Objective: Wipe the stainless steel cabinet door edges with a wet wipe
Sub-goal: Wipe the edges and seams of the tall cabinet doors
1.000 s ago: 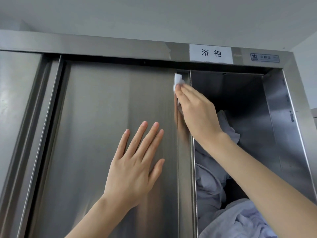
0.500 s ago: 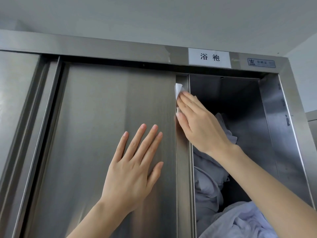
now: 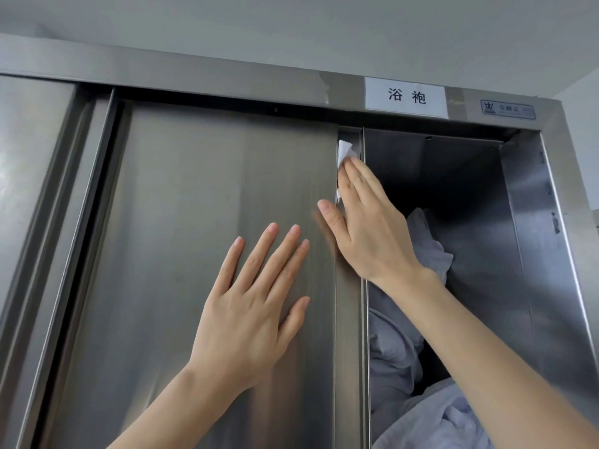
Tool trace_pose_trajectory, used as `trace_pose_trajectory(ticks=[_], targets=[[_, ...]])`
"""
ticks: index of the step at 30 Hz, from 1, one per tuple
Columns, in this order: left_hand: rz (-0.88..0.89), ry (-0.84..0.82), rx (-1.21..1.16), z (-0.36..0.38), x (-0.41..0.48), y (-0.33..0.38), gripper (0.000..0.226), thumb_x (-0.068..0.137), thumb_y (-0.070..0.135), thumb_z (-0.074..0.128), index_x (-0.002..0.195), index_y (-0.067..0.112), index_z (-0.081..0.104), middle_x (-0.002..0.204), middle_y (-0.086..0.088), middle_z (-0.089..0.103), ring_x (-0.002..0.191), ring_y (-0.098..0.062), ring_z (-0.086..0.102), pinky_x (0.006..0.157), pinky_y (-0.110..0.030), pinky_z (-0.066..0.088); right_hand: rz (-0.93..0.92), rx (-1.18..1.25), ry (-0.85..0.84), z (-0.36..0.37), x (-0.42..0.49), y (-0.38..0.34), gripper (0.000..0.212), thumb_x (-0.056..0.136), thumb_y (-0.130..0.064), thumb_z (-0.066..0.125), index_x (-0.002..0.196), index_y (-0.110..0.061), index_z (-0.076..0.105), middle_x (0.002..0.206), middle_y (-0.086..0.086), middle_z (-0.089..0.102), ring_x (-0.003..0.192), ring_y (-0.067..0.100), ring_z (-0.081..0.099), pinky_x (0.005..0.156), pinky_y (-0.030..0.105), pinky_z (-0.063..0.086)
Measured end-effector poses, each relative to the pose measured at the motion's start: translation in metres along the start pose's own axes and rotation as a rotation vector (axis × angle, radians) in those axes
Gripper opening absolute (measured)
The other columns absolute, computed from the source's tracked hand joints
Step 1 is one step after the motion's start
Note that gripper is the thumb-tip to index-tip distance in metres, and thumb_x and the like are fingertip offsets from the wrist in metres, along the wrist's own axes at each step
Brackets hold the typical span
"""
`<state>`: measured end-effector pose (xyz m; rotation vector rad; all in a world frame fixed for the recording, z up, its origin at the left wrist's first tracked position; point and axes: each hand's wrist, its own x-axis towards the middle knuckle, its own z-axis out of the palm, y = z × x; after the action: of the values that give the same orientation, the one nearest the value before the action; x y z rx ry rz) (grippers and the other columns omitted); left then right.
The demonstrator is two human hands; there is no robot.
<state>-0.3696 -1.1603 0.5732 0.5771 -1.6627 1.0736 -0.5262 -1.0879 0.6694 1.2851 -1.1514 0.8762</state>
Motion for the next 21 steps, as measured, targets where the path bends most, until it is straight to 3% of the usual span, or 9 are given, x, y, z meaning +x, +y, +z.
trace_pose_trajectory(ticks=[5, 10, 15, 18, 21], targets=[[-0.003, 0.013, -0.007, 0.001, -0.001, 0.0, 0.058, 0.097, 0.042, 0.032, 0.148, 0.014, 0.037, 0.157, 0.0, 0.029, 0.146, -0.024, 0.025, 0.115, -0.049, 0.022, 0.02, -0.086, -0.007, -0.005, 0.031, 0.003, 0.068, 0.098, -0.047, 0.019, 0.143, 0.004, 0.029, 0.152, 0.014, 0.026, 0.143, 0.02, 0.017, 0.117, 0.028, 0.011], [-0.004, 0.01, -0.002, 0.001, -0.001, 0.0, 0.058, 0.098, 0.042, 0.031, 0.149, 0.015, 0.035, 0.158, 0.0, 0.027, 0.147, -0.024, 0.023, 0.116, -0.05, 0.022, -0.024, -0.102, -0.005, -0.001, 0.008, 0.003, 0.069, 0.098, -0.047, 0.02, 0.143, 0.003, 0.029, 0.152, 0.015, 0.027, 0.143, 0.02, 0.017, 0.116, 0.031, 0.019], [-0.007, 0.03, -0.017, 0.002, 0.0, 0.0, 0.058, 0.098, 0.042, 0.033, 0.149, 0.015, 0.035, 0.158, 0.0, 0.027, 0.147, -0.023, 0.023, 0.116, -0.049, 0.022, 0.032, -0.053, 0.004, -0.004, 0.035, 0.003, 0.064, 0.099, -0.045, 0.023, 0.144, 0.001, 0.027, 0.153, 0.011, 0.024, 0.143, 0.017, 0.014, 0.115, 0.023, 0.007], [-0.015, 0.044, -0.047, 0.001, -0.001, 0.0, 0.058, 0.097, 0.04, 0.034, 0.149, 0.013, 0.037, 0.158, -0.001, 0.027, 0.147, -0.022, 0.023, 0.117, -0.048, 0.021, 0.011, -0.02, 0.0, -0.005, 0.014, 0.001, 0.06, 0.101, -0.04, 0.024, 0.142, 0.003, 0.031, 0.151, 0.014, 0.028, 0.143, 0.019, 0.018, 0.116, 0.025, 0.011], [-0.042, 0.024, -0.069, 0.001, -0.019, 0.006, 0.059, 0.097, 0.037, 0.035, 0.148, 0.009, 0.036, 0.158, -0.004, 0.026, 0.148, -0.023, 0.02, 0.119, -0.046, 0.018, -0.031, 0.008, 0.003, -0.003, -0.046, -0.013, 0.058, 0.1, -0.035, 0.025, 0.136, 0.008, 0.04, 0.144, 0.02, 0.038, 0.139, 0.026, 0.029, 0.116, 0.036, 0.02]])
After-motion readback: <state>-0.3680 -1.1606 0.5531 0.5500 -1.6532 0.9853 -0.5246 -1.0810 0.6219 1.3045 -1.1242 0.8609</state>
